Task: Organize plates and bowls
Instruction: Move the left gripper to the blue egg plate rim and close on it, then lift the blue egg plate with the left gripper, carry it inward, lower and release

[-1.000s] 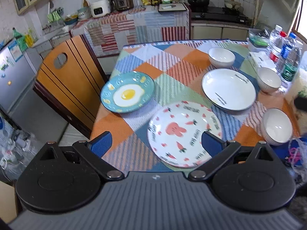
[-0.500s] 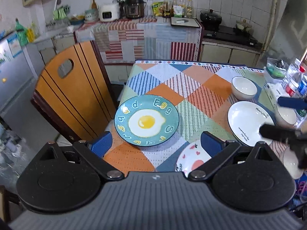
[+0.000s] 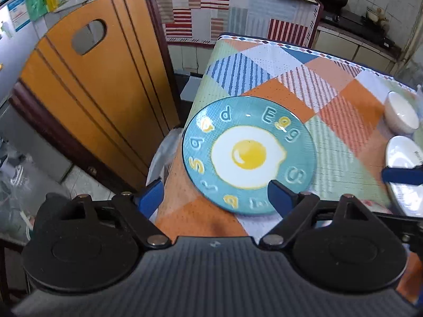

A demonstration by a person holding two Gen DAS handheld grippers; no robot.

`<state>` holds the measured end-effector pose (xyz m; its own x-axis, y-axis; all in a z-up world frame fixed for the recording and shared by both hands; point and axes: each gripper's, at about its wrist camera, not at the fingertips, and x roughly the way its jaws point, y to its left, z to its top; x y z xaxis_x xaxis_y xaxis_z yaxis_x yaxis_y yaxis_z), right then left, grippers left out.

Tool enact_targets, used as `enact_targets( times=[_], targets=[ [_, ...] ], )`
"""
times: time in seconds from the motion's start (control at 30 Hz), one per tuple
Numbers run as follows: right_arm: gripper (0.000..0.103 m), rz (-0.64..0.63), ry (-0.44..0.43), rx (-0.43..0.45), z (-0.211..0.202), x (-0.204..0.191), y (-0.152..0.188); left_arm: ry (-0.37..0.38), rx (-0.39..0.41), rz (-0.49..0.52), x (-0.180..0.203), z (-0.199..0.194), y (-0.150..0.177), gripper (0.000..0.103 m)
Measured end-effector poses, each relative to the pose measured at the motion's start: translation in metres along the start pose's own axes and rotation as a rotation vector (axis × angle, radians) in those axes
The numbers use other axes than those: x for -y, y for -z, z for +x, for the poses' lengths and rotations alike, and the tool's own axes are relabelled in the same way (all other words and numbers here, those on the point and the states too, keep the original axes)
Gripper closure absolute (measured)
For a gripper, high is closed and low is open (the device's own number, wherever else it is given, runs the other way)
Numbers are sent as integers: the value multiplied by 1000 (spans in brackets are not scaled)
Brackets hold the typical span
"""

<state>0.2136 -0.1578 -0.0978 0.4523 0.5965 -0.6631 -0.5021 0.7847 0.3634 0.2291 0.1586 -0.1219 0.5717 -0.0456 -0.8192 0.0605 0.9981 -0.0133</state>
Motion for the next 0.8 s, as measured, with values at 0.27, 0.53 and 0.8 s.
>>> enact_targets(
  times=[0.27,0.53,0.8],
  targets=[
    [18,125,-1,-39,62,33,6,4,-32,-26,-14,57,1,24],
    [54,232,55,-20,98,60,6,65,-121,-130,-36,87,6,57],
    [87,347,31,-59,108,69,9,139,-145,-205,-39,98,10,80]
  ],
)
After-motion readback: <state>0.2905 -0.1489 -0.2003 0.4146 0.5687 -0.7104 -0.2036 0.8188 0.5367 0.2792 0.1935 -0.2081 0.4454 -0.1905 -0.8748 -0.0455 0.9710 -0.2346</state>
